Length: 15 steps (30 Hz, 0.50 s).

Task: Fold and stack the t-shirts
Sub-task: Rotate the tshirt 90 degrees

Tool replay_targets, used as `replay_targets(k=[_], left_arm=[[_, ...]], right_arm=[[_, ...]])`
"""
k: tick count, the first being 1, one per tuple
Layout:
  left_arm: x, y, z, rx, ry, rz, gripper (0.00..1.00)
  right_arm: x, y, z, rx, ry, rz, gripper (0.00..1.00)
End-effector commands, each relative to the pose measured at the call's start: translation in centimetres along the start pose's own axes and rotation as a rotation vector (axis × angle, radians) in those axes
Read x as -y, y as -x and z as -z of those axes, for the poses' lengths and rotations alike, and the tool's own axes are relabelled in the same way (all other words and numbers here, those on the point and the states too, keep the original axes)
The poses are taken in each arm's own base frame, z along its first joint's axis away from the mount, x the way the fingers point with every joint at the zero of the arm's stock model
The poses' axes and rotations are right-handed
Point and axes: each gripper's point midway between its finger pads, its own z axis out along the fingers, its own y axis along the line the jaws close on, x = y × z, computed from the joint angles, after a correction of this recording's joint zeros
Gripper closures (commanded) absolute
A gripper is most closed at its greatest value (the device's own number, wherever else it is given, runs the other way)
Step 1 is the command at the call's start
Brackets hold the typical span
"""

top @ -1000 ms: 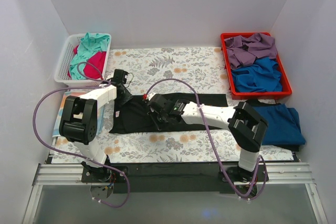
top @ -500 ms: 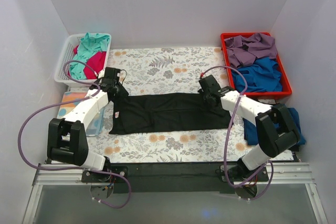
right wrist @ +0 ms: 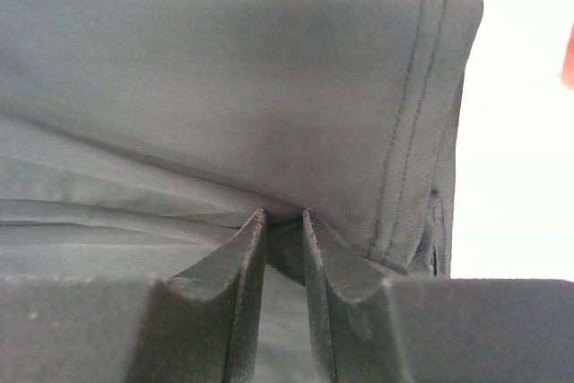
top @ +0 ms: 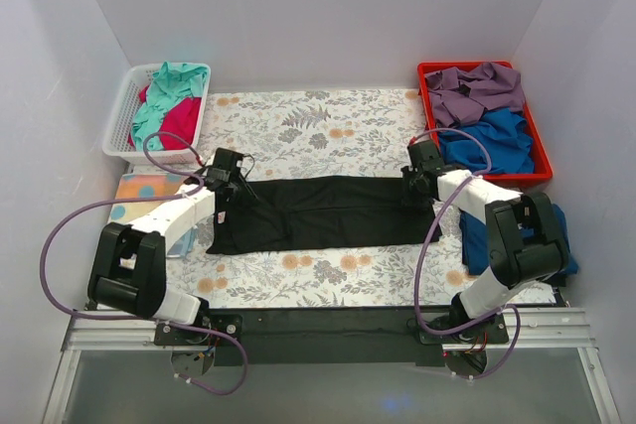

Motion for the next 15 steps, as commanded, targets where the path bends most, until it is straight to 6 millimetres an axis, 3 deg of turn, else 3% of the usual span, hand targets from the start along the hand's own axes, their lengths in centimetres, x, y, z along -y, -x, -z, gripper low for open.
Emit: replay_targets(k=[1,7,15], left_arm=[[-1.0,-2.5,-1.5,-0.046,0.038,-0.007,0.67],[-4.4,-5.0,-1.8,-0.069,0.132,0.003,0.67],[-8.3,-5.9,-2.1,-0.046,0.289,0.036,0.66]], right_arm=[[1.3,-0.9,-1.1,-0.026,-0.005,-0.009,0.72],[2.9,-1.6,-1.2,-0.039,-0.038,-0.038,0.72],[5.5,-2.2,-0.8,-0.044,-0.123,-0.079,0.73]])
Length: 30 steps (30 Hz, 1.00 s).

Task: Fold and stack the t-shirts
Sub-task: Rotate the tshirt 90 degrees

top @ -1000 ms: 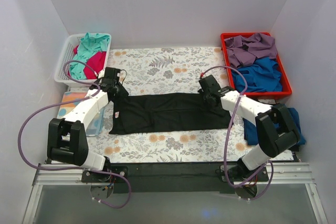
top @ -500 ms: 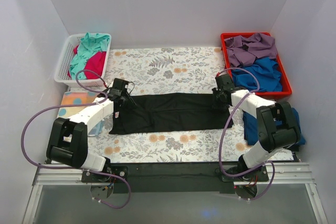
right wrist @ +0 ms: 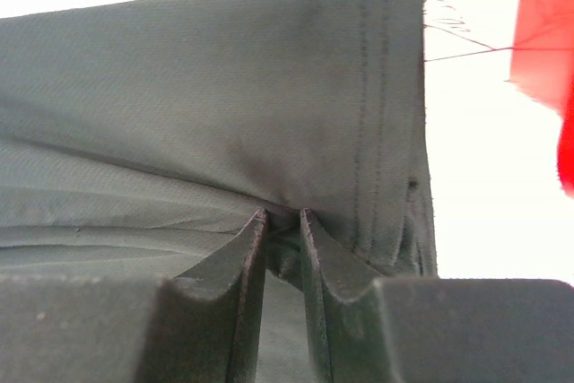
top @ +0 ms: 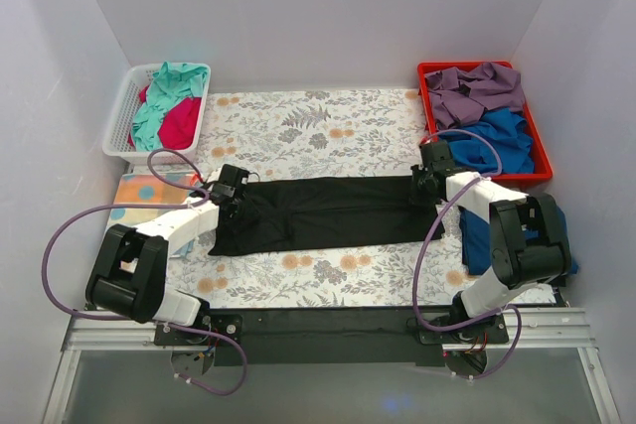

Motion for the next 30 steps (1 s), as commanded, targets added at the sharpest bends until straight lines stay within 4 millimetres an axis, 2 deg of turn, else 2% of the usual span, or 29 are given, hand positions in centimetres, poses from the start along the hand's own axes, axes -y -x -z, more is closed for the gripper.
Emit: replay_targets(k=[1,4,8,17,23,30], left_arm=[[-6.1,-1.8,-0.7,-0.013,0.242,-0.006,0.66],[-6.2,-1.6,-0.5,0.003,0.245,0.012,0.66],[-5.3,-0.3,0.7,0.051,0.214,0.023,0.66],[-3.9,1.2,2.5,0.084,0.164,0.019,0.66],[-2.8,2.0,3.5,0.101,0.129,0.018,0.67],[-1.4,2.6,4.5,0.108,0.071,0.008,0.67]], right_arm=[[3.7,-2.1,0.0,-0.054,-0.132,-0.018,0.73],[4.6,-2.2,0.2,-0.056,-0.157,-0.038,0.73],[5.5,-2.1,0.5,-0.046,-0.183,-0.061,0.74],[5.8,0.3,3.2,0.038,-0.210,-0.080,0.75],[4.2,1.5,5.5,0.094,-0.124,-0.081,0.75],[1.9,0.4,6.4,0.098,0.020,-0.079,0.74]])
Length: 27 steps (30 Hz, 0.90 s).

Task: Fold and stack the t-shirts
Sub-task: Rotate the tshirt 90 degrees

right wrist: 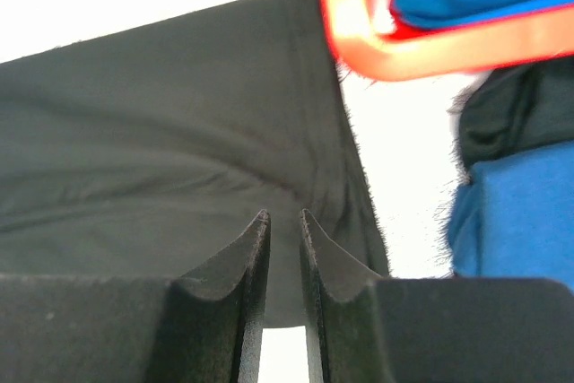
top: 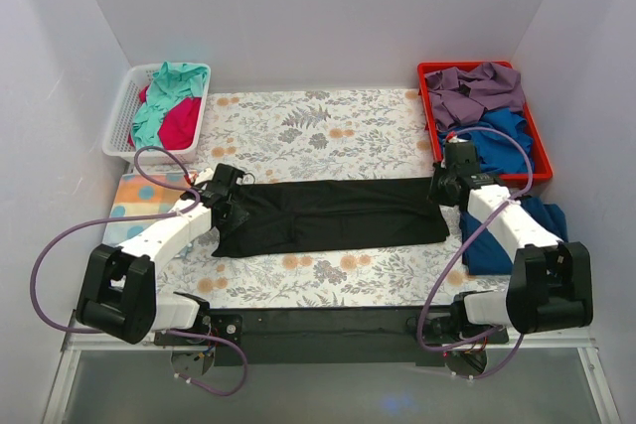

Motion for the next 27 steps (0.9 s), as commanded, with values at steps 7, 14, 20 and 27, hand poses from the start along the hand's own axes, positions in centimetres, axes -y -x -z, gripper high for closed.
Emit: replay_targets(k=[7,14,20,27], left_arm=[[1.8,1.4,1.4,0.036,-0.070,-0.002,0.67],[1.8,1.2,0.9,0.032,-0.064,-0.007,0.67],[1.9,1.6,1.0,0.044,-0.060,-0.010,0.67],[2.2,2.2,1.9,0.057,-0.070,-0.006,0.67]], right_arm=[[-1.1,-3.1,-0.9,-0.068,0.089,0.000,0.74],[-0.2,-5.3,-3.4,-0.106,0.052,-0.006,0.76],[1.4,-7.9,-3.6,-0.167,-0.017,-0.011,0.78],[2.6,-8.2,-1.8,-0.143,-0.065,-0.018,0.78]])
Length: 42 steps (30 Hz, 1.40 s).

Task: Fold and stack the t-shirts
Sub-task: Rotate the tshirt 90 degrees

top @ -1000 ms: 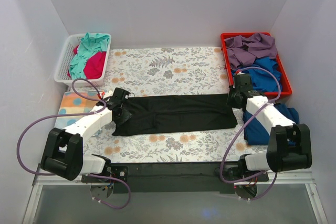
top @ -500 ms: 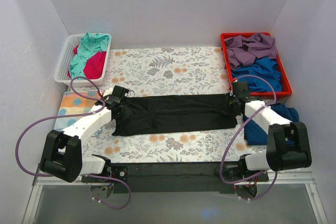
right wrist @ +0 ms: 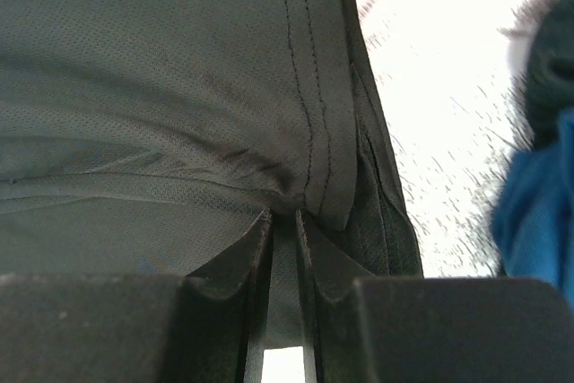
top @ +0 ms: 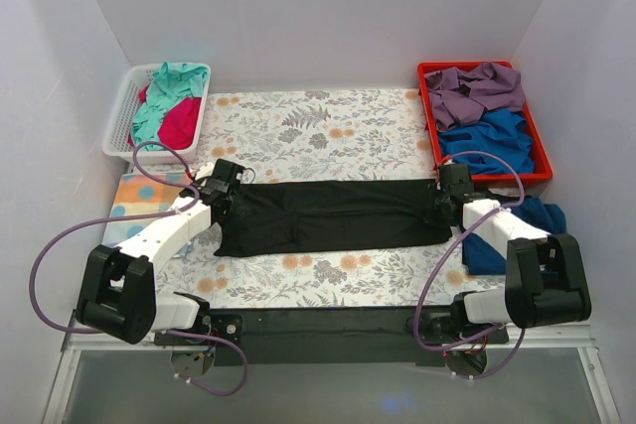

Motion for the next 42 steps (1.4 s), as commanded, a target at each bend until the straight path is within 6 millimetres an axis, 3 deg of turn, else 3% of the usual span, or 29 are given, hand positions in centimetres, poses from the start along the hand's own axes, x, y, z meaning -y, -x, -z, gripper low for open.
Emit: replay_targets(k=[1,6,11,16,20,21,22,27,28,29,31,32,34,35,36,40,42], left_arm=[[0.7,0.9,1.0,0.028,-0.026,0.006,0.67],[0.3,-0.4,-0.7,-0.015,0.001,0.002,0.67],[1.3,-1.2,-3.1,-0.052,0.007,-0.001,0.67],[2.5,-0.4,-5.2,-0.052,0.046,-0.021,0.66],[3.9,0.8,-7.5,-0.042,0.096,-0.050,0.66],[5.7,2.7,-7.5,-0.001,0.081,-0.044,0.66],[5.5,2.4,-8.9,-0.017,0.121,-0.065,0.66],[9.6,6.4,-12.6,0.017,0.132,-0.059,0.66],[11.9,8.9,-12.6,0.051,0.092,-0.031,0.66],[11.6,8.4,-14.8,0.027,0.125,-0.040,0.66],[12.6,10.1,-16.5,0.030,0.123,-0.020,0.66],[14.4,11.6,-17.7,0.052,0.104,-0.007,0.66],[15.0,13.1,-19.2,0.053,0.103,0.006,0.66],[17.5,15.7,-18.7,0.099,0.038,0.027,0.66],[17.4,15.6,-20.4,0.088,0.044,0.020,0.65],[21.9,20.1,-21.4,0.182,-0.160,0.039,0.62],[23.4,20.6,-21.4,0.179,-0.260,0.026,0.61]], right_arm=[[1.7,-2.2,1.2,-0.042,-0.069,-0.003,0.78],[0.6,-0.3,3.3,0.035,-0.013,-0.005,0.75],[-0.6,2.3,6.0,0.128,0.050,-0.001,0.70],[-2.2,4.2,8.7,0.215,0.133,0.004,0.68],[-2.8,4.6,9.7,0.233,0.169,0.009,0.69],[-2.9,4.6,9.8,0.238,0.175,0.011,0.69],[-3.0,4.7,9.9,0.240,0.178,0.015,0.69],[-3.2,4.9,10.1,0.246,0.185,0.026,0.69],[-3.3,5.0,10.0,0.246,0.190,0.028,0.69],[-3.3,5.1,10.0,0.248,0.190,0.030,0.69],[-3.4,5.2,9.8,0.248,0.191,0.038,0.69],[-3.7,5.3,9.8,0.247,0.208,0.045,0.69],[-4.3,5.3,9.5,0.242,0.235,0.060,0.69],[-4.5,5.3,9.3,0.241,0.240,0.069,0.69],[-4.5,5.1,8.9,0.228,0.240,0.076,0.69],[-5.3,4.1,7.1,0.179,0.258,0.120,0.69],[-5.9,3.6,6.1,0.158,0.269,0.131,0.69]])
